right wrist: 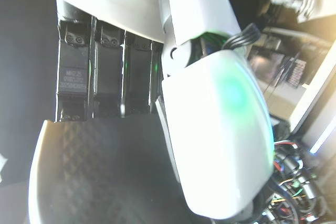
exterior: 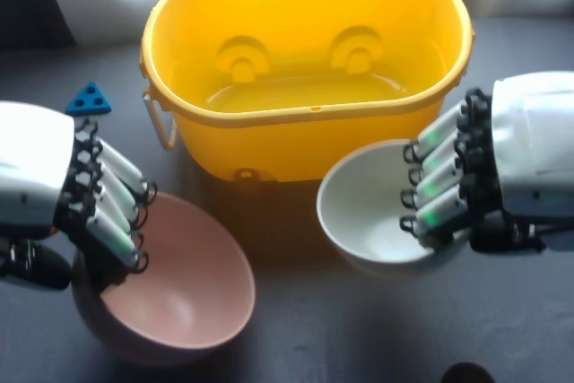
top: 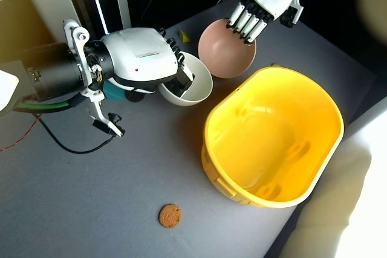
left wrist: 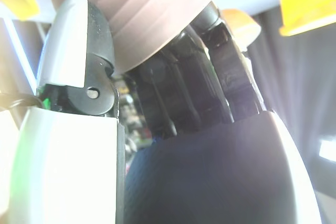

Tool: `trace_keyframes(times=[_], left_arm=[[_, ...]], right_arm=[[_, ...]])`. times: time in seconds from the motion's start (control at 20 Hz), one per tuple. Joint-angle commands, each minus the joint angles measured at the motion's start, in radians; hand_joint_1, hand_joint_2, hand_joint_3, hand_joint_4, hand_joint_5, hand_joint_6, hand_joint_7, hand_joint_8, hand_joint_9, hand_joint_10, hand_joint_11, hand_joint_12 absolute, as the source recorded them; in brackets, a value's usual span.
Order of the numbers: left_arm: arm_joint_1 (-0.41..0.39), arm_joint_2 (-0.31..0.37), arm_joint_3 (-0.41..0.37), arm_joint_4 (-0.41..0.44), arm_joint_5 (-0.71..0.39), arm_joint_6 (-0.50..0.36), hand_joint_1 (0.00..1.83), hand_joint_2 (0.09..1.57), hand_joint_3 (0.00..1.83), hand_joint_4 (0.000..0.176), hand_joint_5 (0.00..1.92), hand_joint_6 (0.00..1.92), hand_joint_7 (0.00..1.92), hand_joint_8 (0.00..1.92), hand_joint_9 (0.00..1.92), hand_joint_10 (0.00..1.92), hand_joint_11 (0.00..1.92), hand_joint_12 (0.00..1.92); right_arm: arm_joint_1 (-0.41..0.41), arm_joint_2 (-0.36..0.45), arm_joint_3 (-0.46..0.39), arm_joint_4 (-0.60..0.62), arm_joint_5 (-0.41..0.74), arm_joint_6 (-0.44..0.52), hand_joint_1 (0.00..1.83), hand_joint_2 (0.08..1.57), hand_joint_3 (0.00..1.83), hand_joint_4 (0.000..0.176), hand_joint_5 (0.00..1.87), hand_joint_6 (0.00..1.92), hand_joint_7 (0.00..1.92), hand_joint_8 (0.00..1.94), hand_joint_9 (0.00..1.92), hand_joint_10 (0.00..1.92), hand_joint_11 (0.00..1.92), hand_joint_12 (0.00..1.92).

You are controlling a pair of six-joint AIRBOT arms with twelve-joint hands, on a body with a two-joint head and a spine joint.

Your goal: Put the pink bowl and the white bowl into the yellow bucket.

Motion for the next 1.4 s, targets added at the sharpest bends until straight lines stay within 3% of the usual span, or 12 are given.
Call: trace_keyframes(times=[0.0,0.45,0.7,1.0,1.35], left_arm=[[-0.020,0.020,0.007,-0.100,-0.095,-0.014,1.37,1.14,0.01,0.000,0.85,1.17,0.97,1.04,0.84,1.23,0.64,1.26],[-0.100,0.020,0.074,-0.208,-0.201,-0.079,1.37,1.12,0.00,0.000,0.88,1.12,1.03,0.94,0.86,1.18,0.67,1.24],[-0.160,0.010,0.094,-0.212,-0.189,-0.110,1.37,1.13,0.00,0.000,0.86,1.14,0.99,1.01,0.85,1.22,0.65,1.28],[-0.224,-0.022,0.135,-0.212,-0.144,-0.139,1.37,1.12,0.00,0.000,0.88,1.11,1.02,0.98,0.87,1.19,0.65,1.28],[-0.276,-0.057,0.201,-0.239,-0.104,-0.171,1.38,1.11,0.00,0.000,0.89,1.08,1.04,0.95,0.89,1.17,0.67,1.27]], right_arm=[[0.014,0.009,0.000,0.084,0.109,-0.025,1.38,1.09,0.00,0.000,0.94,0.99,0.98,0.89,1.04,1.08,0.86,1.17],[0.069,0.000,0.000,0.146,0.115,-0.174,1.39,1.08,0.00,0.000,0.95,0.97,1.00,0.84,1.07,1.03,0.88,1.13],[0.102,-0.006,0.000,0.187,0.122,-0.268,1.38,1.09,0.00,0.000,0.93,1.00,0.99,0.86,1.06,1.05,0.88,1.15],[0.110,-0.018,0.027,0.339,0.076,-0.419,1.39,1.07,0.00,0.000,0.98,0.92,1.03,0.81,1.08,1.01,0.91,1.14],[0.108,-0.046,0.085,0.435,0.048,-0.471,1.39,1.08,0.00,0.000,0.95,0.97,1.02,0.82,1.07,1.04,0.89,1.13]])
